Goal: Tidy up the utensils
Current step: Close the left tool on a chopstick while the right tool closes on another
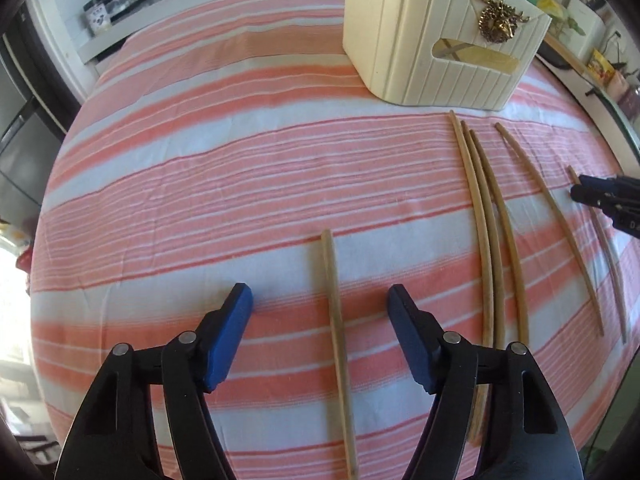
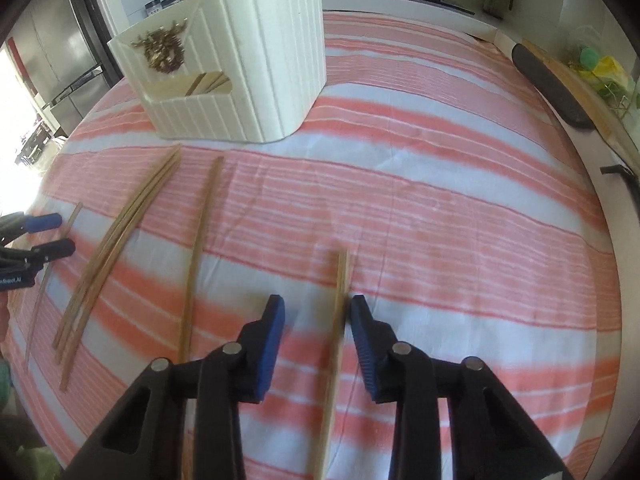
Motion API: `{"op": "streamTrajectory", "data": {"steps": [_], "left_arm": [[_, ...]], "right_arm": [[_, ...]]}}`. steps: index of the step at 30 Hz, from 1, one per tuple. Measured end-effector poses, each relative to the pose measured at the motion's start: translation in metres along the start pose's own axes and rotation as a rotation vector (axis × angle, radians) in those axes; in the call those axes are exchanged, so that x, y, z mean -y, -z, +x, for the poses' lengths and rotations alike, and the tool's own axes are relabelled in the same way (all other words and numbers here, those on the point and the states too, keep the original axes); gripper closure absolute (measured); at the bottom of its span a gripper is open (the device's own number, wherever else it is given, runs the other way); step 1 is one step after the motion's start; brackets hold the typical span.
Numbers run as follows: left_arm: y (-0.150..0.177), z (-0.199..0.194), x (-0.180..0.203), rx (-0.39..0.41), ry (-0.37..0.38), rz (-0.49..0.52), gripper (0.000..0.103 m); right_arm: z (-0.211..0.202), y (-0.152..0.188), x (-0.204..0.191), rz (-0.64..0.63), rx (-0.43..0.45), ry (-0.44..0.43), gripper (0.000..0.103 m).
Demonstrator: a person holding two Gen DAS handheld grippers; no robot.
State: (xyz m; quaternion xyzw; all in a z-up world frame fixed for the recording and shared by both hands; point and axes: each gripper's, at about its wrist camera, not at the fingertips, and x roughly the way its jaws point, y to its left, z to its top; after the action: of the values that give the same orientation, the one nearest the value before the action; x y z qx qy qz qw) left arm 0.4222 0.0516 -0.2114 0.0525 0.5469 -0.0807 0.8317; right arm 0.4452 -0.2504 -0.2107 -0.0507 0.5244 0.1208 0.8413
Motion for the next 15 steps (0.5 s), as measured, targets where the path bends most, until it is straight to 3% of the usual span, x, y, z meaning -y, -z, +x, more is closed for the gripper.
{"op": "streamTrajectory", "data": {"steps": [1,3,4,6,9,15], "left_arm": [[-0.001,0.0,0.0,0.003,0.0,0.002,0.036],[-0.002,-0.001,0.0,0.015,0.001,0.004,0.053],[-0.003,-0.002,0.001,0.024,-0.007,0.006,0.058],[-0.004,-0.003,-0.001,0.033,-0.008,0.002,0.095],[-0.005,-0.015,-0.007,0.059,0.004,-0.035,0.098],[0.001,-0.096,-0.017,0.247,0.044,-0.07,0.098]], "right_arm": [[0.004,-0.007,0.0,0.0,-0.008,0.013,0.081],[0.007,-0.016,0.003,0.012,-0.016,0.034,0.095],[0.007,-0.018,0.006,0.025,-0.018,0.026,0.096],[0.006,-0.019,0.009,0.046,-0.008,0.018,0.096],[-0.008,-0.019,0.011,0.083,0.052,-0.003,0.096],[-0.094,-0.014,-0.003,0.062,0.258,-0.045,0.096]]}}
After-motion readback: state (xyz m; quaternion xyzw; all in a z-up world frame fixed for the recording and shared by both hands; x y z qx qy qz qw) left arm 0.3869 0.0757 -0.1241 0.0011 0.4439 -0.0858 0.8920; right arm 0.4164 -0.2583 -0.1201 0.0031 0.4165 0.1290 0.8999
